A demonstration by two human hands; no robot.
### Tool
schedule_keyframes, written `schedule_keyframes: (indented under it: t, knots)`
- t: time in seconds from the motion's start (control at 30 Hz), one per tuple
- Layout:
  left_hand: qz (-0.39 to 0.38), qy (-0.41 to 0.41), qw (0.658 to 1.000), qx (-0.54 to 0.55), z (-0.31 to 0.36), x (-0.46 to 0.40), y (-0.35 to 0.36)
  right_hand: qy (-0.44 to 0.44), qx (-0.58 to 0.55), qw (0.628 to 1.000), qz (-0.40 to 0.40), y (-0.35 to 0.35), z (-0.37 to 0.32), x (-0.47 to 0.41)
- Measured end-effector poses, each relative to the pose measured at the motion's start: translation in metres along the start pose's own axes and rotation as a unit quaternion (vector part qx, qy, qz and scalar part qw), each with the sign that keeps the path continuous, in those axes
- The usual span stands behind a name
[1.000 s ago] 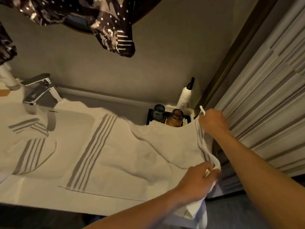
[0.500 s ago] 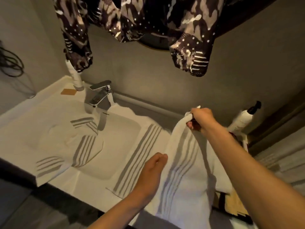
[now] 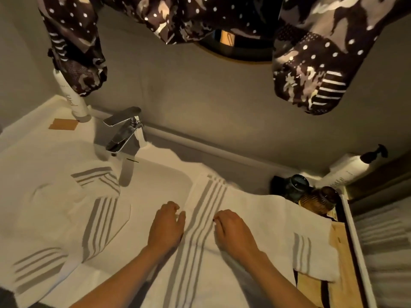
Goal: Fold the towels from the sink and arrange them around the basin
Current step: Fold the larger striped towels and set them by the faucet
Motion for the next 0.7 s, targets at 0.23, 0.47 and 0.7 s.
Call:
schedule_keyframes:
  t: [0.23,0.47,0.7]
  knots:
    - [-0.179,0.293,0.927,-0.153,0.082,-0.132,0.065,0.006,0.105,0.991,0.085,0.001,0.021,0.024]
    - [-0.327,0.343,0.845,-0.248,0.094,-0.171,0.057,0.01,0.1,0.986,0.135,0.012,0.025,0.028]
    - [-0.111,0.278,0.909,-0.291,0.085,-0.187,0.045,-0.001,0.157,0.985,0.072,0.053,-0.008,0.052]
Point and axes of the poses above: each hand's wrist, its own x-axis away from the middle knuckle, its own y-axis out of the palm, z = x × y, the point moved 2 cm from there along -x, towards the middle knuckle, and after that the axes turned 15 degrees about y, right-handed, at the moved point
